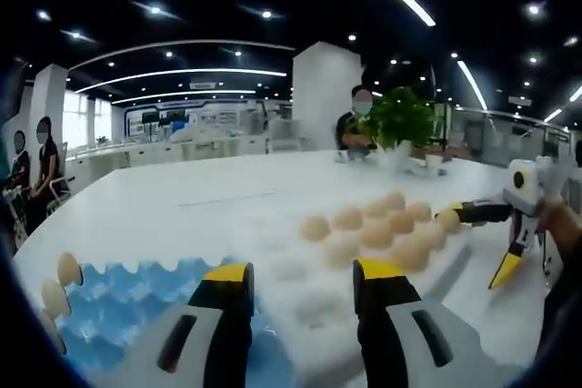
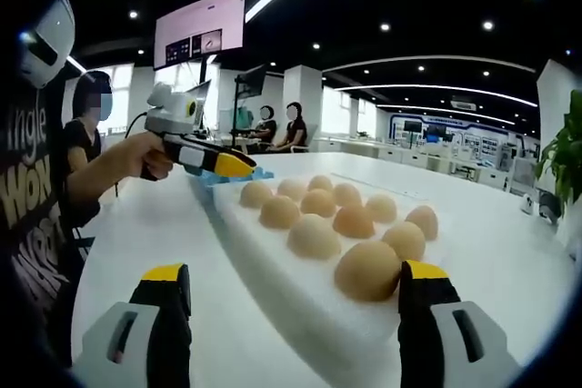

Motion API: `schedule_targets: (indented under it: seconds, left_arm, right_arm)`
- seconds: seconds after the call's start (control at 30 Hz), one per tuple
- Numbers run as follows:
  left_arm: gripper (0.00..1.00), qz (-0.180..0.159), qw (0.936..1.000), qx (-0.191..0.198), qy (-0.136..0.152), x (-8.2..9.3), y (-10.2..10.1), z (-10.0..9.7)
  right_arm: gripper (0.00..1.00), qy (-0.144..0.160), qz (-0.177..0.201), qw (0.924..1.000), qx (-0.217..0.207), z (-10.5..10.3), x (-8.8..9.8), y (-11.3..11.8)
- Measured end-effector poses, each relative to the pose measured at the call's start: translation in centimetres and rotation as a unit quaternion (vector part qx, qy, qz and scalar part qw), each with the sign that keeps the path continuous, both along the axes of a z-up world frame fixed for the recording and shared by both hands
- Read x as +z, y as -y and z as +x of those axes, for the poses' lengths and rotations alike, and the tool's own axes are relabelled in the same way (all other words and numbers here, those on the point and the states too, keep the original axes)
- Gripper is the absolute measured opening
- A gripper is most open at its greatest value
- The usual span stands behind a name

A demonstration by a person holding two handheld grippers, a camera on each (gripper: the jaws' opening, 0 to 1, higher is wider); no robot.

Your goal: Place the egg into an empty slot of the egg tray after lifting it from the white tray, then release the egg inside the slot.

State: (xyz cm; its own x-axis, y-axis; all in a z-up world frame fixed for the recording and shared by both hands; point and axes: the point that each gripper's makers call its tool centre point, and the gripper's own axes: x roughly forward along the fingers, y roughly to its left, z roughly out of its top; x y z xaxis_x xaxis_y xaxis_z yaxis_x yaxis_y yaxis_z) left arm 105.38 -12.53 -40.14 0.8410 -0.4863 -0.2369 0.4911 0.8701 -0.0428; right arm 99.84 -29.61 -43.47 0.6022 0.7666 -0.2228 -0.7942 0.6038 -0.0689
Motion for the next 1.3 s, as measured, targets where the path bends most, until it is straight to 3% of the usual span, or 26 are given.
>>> schedule_targets:
  seconds: [0.7,1.0,1.07,1.3]
  left_arm:
    - [0.45,-0.006,0.9989,-0.045,-0.012,-0.9,3.4,-0.7]
    - [0.45,0.022,0.9982,-0.052,-0.020,-2.7,5.5,-1.4]
    - [0.44,0.044,0.9981,-0.042,0.000,-2.5,5.4,-1.3]
    - [0.38,0.032,0.9984,-0.045,0.013,-2.2,6.3,-1.3]
  right_arm:
    - [0.99,0.000,-0.004,1.0000,0.001,0.0,-0.1,0.0]
    - [0.98,0.000,-0.001,1.0000,0.002,-0.1,0.0,0.0]
    - [0.98,-0.001,0.002,1.0000,0.002,-0.1,0.1,0.0]
    - [0.98,0.001,0.004,1.0000,0.000,0.0,0.1,0.1]
